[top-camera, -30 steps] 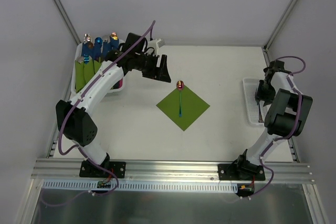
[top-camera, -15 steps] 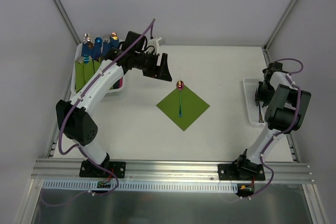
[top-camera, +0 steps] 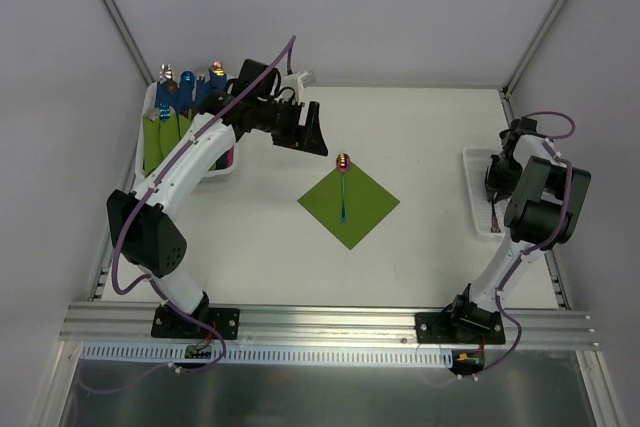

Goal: Place the utensils on the paper napkin and roll it up

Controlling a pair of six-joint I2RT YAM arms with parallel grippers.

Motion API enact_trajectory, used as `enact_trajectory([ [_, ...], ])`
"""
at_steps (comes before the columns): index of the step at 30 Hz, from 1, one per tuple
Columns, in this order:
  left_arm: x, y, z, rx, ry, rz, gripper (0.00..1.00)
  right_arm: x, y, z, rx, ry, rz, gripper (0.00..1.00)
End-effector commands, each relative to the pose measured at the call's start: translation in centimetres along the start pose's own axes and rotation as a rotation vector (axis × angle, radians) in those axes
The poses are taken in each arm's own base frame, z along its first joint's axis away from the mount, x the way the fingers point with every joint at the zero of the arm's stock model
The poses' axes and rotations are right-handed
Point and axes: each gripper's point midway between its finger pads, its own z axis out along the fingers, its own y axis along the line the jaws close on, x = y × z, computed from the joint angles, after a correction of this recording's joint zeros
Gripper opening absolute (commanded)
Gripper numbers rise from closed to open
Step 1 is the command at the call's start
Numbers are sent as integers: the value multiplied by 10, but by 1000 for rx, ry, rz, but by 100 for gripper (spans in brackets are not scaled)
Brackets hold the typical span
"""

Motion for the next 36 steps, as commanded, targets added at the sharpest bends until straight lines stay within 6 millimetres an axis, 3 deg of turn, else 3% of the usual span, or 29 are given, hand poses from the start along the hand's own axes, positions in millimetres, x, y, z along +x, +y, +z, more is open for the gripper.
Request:
enact_trajectory([
  [1,-13,-11,-12,34,-37,7,70,-2,11,8,-59,14,8,18],
  [4,-14,-8,-15,27,-43,-1,70,-3,11,6,-60,13,10,2],
  [8,-16,-4,-17,9,-54,-11,70,-7,10,-7,-57,-7,13,0],
  [12,-21,7,-21,-65,-82,-18,75,-14,13,-42,-65,-72,16,0],
  [13,-21,9,-21,-77,-87,-17,77,-20,13,-61,-71,-124,24,0],
  [15,-25,11,-25,-97,-104,-8,99,-26,19,-86,-91,-175,27,0],
  [17,-28,12,-30,-96,-116,-3,99,-32,29,-121,-143,-258,40,0],
  [19,-30,13,-36,-86,-127,-10,99,-30,46,-144,-234,-303,64,0],
  [20,-32,18,-42,-84,-139,-20,99,-28,64,-168,-341,-354,95,0],
  [21,-33,20,-46,-81,-145,-28,99,-28,83,-181,-396,-396,74,0],
  [23,-41,26,-57,-98,-175,-5,99,-14,105,-193,-433,-417,43,0],
  [24,-46,36,-64,-129,-195,8,99,-5,129,-211,-482,-451,-3,0],
  [29,-53,55,-86,-160,-244,-27,99,35,196,-213,-619,-378,-73,0],
  [36,-19,70,-88,-233,-219,-86,99,68,273,-188,-574,-325,-204,0],
])
